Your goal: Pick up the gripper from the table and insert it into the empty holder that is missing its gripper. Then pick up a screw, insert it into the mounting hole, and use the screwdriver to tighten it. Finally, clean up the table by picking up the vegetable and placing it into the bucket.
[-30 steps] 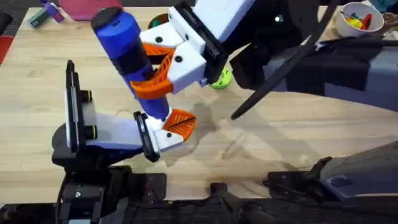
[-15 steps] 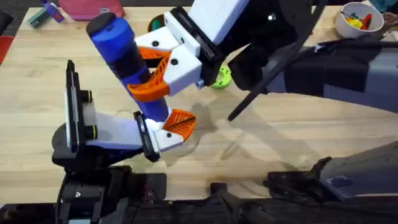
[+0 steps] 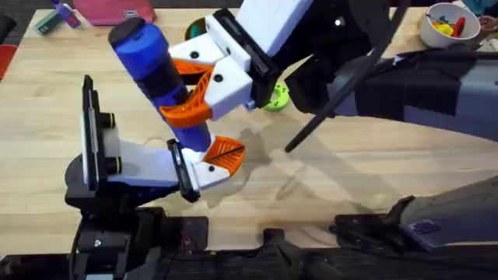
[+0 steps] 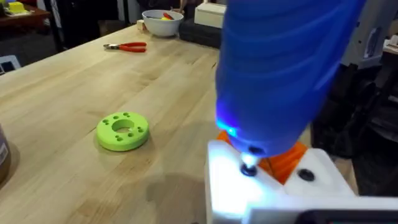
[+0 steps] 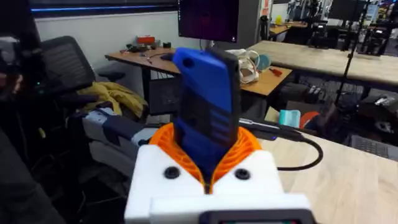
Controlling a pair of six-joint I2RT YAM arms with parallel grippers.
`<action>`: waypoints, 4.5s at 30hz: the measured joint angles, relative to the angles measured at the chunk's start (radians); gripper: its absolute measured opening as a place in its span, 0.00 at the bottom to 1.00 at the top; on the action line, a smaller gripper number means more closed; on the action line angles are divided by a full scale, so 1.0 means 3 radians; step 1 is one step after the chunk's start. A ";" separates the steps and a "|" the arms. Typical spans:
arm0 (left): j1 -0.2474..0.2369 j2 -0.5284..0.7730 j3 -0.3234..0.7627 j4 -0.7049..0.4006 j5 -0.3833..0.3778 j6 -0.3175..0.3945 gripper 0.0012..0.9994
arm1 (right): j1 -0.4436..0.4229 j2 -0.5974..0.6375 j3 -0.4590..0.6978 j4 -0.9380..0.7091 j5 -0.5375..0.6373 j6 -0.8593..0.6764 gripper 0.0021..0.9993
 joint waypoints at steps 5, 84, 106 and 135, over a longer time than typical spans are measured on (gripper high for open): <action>0.0000 0.0000 0.0000 0.0002 -0.0001 0.0000 0.02 | 0.0000 0.0017 -0.0001 0.0180 -0.0034 0.0004 0.02; 0.0000 0.0000 0.0000 0.0024 -0.0107 0.0000 0.02 | -0.1817 0.0643 0.1203 -0.7364 0.4565 -0.6306 0.02; 0.0000 0.0000 0.0000 0.0029 -0.0135 0.0011 0.17 | -0.1816 0.0199 0.1349 -0.7336 0.4617 -0.5086 0.99; 0.0232 0.0844 0.1320 -0.1746 -0.1346 0.0116 0.99 | -0.1469 -0.2400 0.0197 -0.7916 0.4603 -0.1399 0.99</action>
